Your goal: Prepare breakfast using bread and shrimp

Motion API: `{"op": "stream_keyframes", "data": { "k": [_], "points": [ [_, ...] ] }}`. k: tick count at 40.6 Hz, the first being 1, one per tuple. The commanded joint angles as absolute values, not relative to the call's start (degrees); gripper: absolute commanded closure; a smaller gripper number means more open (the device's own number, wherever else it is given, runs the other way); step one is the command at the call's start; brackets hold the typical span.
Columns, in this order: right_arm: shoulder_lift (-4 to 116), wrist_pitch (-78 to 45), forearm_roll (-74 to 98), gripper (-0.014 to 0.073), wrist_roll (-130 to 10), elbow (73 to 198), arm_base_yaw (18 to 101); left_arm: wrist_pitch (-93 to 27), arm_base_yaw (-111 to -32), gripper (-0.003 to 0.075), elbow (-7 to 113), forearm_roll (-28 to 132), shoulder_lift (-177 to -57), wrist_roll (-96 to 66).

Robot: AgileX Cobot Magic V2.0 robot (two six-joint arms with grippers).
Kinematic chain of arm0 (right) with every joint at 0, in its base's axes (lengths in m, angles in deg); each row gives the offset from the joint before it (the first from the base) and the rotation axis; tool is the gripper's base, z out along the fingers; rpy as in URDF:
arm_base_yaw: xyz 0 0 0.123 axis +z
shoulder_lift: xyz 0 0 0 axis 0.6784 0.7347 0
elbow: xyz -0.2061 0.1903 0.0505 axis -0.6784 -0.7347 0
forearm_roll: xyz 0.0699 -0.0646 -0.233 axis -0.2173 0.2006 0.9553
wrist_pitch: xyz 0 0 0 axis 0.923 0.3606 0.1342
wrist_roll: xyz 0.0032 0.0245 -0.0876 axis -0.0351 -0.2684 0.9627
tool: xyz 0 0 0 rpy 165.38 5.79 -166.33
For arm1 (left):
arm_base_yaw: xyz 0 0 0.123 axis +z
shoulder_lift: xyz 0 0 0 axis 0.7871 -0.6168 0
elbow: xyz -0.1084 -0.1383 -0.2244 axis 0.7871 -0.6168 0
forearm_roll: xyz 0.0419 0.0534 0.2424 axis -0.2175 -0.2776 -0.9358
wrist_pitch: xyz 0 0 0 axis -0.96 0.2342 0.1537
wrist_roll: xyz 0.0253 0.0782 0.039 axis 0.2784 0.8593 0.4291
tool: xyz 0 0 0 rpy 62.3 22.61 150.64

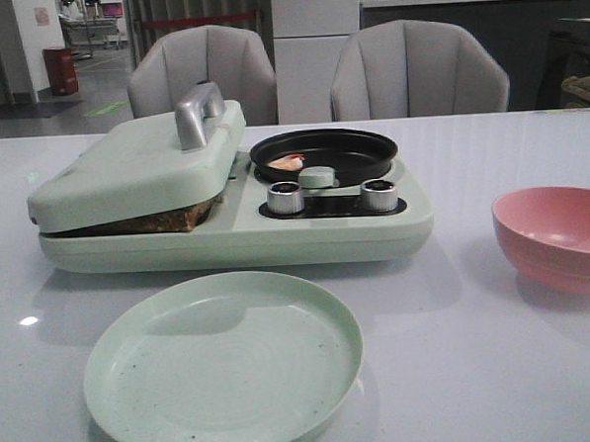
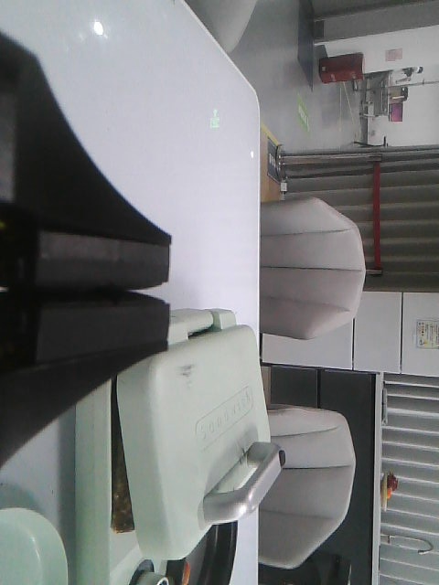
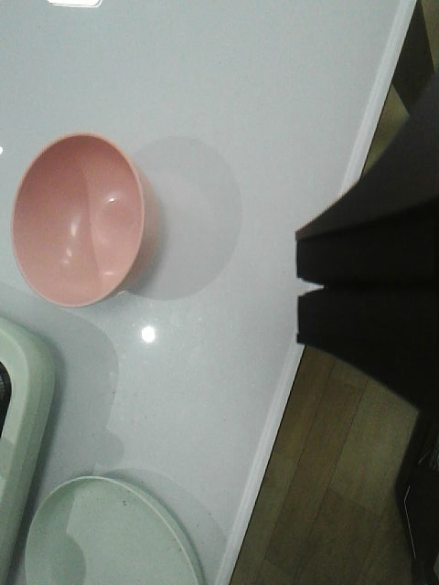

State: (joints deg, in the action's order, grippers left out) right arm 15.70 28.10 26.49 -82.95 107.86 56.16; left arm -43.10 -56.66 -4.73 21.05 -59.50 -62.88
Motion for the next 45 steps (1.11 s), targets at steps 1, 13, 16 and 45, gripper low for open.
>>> {"op": "stream_keyframes", "data": {
  "k": [1, 13, 16, 45],
  "points": [
    [16.2, 24.1, 27.0, 0.0585, -82.9, 109.4, 56.3, -48.1, -56.7, 0.0619, -6.5, 21.1, -58.5, -63.2],
    [10.4, 12.5, 29.2, 0.0585, -82.9, 104.7, 52.5, -48.1, -56.7, 0.0619, -6.5, 21.1, -58.5, -63.2],
    [7.3, 2.8, 29.3, 0.0585, -82.9, 99.7, 49.3, -48.1, -56.7, 0.0619, -6.5, 21.1, -58.5, -63.2],
    [-4.1, -31.7, 27.0, 0.0585, -82.9, 74.7, 43.8, -48.1, -56.7, 0.0619, -6.5, 21.1, -58.5, -63.2]
  ]
}}
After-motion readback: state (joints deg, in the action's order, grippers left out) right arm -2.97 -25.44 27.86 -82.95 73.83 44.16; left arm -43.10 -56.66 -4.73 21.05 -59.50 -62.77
